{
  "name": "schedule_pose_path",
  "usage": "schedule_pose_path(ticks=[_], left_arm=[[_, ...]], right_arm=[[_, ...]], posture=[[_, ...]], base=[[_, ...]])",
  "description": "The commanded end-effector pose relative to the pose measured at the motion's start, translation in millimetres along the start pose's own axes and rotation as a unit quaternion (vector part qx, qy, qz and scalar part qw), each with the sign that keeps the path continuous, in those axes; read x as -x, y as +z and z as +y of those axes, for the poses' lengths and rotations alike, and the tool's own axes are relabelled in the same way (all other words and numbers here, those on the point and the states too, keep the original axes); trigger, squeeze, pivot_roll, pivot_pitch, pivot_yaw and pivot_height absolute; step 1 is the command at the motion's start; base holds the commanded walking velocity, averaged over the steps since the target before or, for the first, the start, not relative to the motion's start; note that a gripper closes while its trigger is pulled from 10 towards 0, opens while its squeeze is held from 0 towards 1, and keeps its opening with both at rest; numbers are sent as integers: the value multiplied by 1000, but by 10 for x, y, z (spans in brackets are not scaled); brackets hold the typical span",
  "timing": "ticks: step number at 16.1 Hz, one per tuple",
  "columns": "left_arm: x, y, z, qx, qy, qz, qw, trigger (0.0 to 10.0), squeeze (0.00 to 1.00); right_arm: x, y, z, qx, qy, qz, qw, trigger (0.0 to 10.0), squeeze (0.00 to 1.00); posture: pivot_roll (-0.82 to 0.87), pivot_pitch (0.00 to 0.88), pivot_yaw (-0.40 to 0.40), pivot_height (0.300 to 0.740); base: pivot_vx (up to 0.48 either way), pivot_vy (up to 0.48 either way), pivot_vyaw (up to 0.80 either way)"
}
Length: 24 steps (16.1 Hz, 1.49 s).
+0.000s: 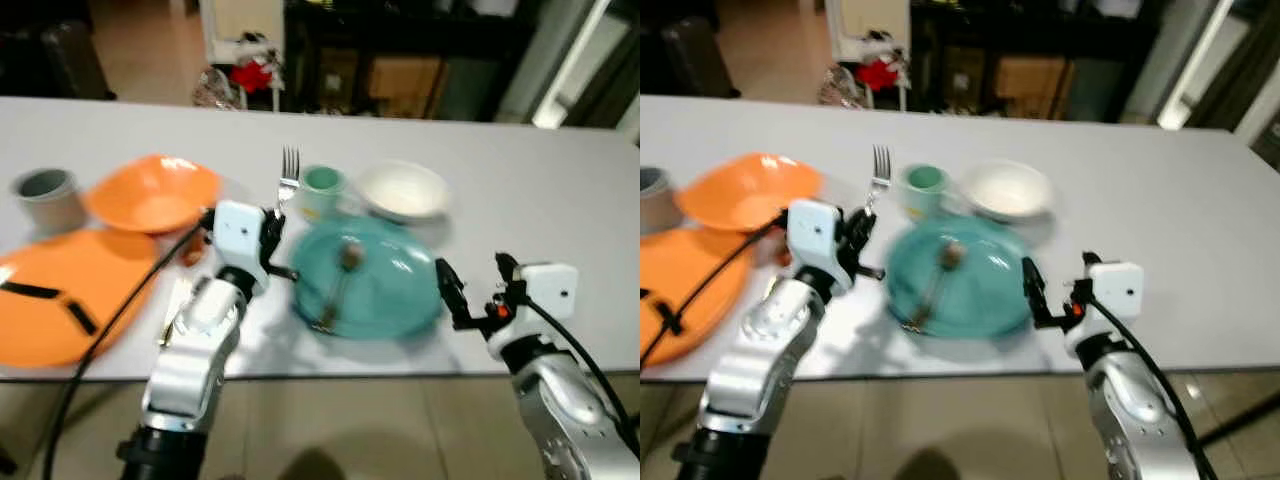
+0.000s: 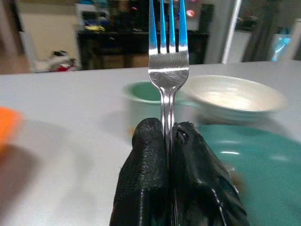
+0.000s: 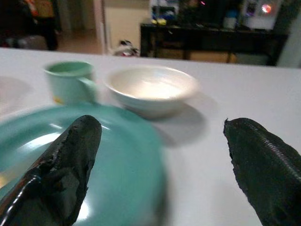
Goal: Setting the table
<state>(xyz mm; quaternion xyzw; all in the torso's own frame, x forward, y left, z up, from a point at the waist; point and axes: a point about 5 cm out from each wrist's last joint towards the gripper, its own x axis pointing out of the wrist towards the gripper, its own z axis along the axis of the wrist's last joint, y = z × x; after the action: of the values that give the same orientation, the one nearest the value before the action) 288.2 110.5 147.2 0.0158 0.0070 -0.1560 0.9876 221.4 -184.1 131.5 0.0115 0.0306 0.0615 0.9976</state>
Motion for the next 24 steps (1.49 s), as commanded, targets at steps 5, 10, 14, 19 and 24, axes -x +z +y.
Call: schedule_pose_path(ticks=[5, 10, 14, 19, 24], left_arm=[[-30, 52, -45, -4, -5, -11, 1000, 10000, 0], [-51, 8, -49, -6, -7, 10, 1000, 10000, 0], [-130, -125, -36, -46, -22, 71, 996, 10000, 0], [-380, -207, 38, -81, -67, 163, 981, 10000, 0], [-703, -87, -44, -134, -91, 200, 966, 10000, 0]], right_arm=[[8, 54, -45, 5, -4, -8, 1000, 10000, 0], [32, 18, -64, 5, -9, 5, 1000, 10000, 0], [15, 6, -29, 6, 13, 23, 1000, 10000, 0], [67, 7, 171, -15, 116, 47, 992, 10000, 0], [166, -44, 328, -3, 190, 86, 978, 10000, 0]], posture=[[-39, 0, -48, 740], [-39, 0, -46, 740], [-36, 0, -41, 740], [-30, 0, -38, 740], [-40, 0, -27, 740]], base=[[0, -380, 0], [0, -49, 0], [0, 0, 0], [0, 0, 0], [0, 0, 0]])
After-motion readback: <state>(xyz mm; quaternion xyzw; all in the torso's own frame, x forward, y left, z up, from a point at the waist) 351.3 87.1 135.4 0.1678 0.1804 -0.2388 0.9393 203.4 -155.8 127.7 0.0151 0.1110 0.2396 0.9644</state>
